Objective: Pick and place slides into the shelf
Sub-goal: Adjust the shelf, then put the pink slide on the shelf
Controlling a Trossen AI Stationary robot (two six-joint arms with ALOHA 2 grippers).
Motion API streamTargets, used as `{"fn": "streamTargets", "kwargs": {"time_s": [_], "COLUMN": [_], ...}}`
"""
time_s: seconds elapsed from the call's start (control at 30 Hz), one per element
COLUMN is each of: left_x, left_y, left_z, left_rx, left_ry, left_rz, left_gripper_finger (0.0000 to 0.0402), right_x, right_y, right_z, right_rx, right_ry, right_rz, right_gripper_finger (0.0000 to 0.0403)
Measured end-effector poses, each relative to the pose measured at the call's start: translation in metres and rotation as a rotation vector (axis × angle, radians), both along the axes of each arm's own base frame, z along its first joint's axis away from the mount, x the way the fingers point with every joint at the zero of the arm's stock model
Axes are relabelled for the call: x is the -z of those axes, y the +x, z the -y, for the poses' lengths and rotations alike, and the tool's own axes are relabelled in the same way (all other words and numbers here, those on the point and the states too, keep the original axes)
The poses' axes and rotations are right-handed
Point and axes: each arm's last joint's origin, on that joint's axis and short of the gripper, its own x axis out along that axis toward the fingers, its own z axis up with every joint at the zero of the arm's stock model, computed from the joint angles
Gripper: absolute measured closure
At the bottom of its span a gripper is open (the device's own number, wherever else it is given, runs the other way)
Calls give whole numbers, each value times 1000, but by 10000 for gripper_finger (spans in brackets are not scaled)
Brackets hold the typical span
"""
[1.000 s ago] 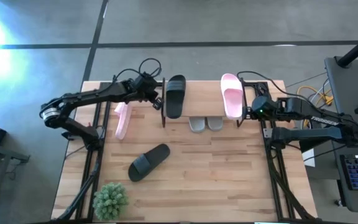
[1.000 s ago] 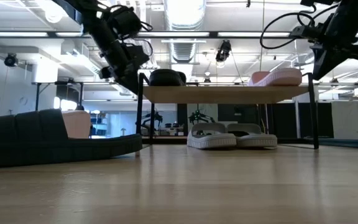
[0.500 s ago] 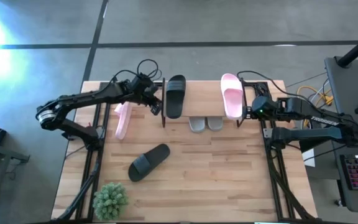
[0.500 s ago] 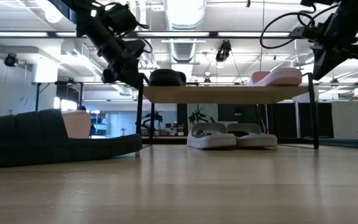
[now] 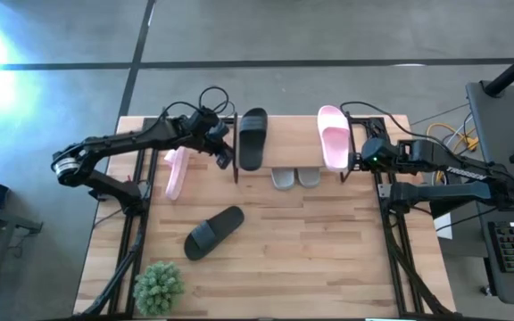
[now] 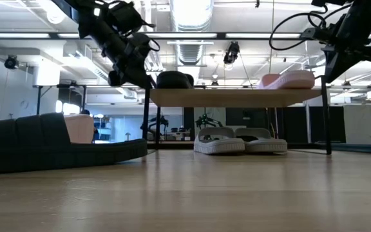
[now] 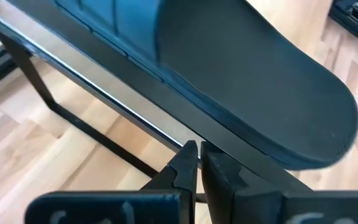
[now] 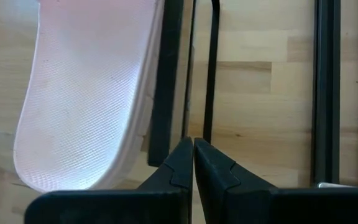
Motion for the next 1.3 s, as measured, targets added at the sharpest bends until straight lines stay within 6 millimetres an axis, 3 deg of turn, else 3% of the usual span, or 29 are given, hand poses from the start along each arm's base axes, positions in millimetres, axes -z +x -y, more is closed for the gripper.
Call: {"fn": "streamTargets", "kwargs": {"time_s": [0.37, 0.57, 0.73, 1.0, 1.2, 1.3], "left_x": [2, -11, -35, -60, -48, -36], "left_y": [-1, -31, -58, -95, -103, -103], "left_z": [14, 21, 33, 61, 79, 83], "left_rx": [19, -87, -114, -9, 146, 110], "left_ry": [-5, 115, 168, 131, 20, -18], "left_rz": [-67, -208, -151, -23, -59, -93], "left_gripper_finger": [395, 395, 395, 395, 395, 395], "right_x": [0, 3, -1, -16, -24, -27], "right_y": [0, -8, -17, -7, 7, 15], "right_z": [0, -2, -5, -16, -28, -32], "right_rx": [-5, 9, -13, -270, -412, -439], "right_ry": [-2, 10, 51, 297, 398, 392], "right_rz": [-4, -87, -168, -7, 154, 222], "right_gripper_finger": [394, 394, 394, 394, 394, 394]}}
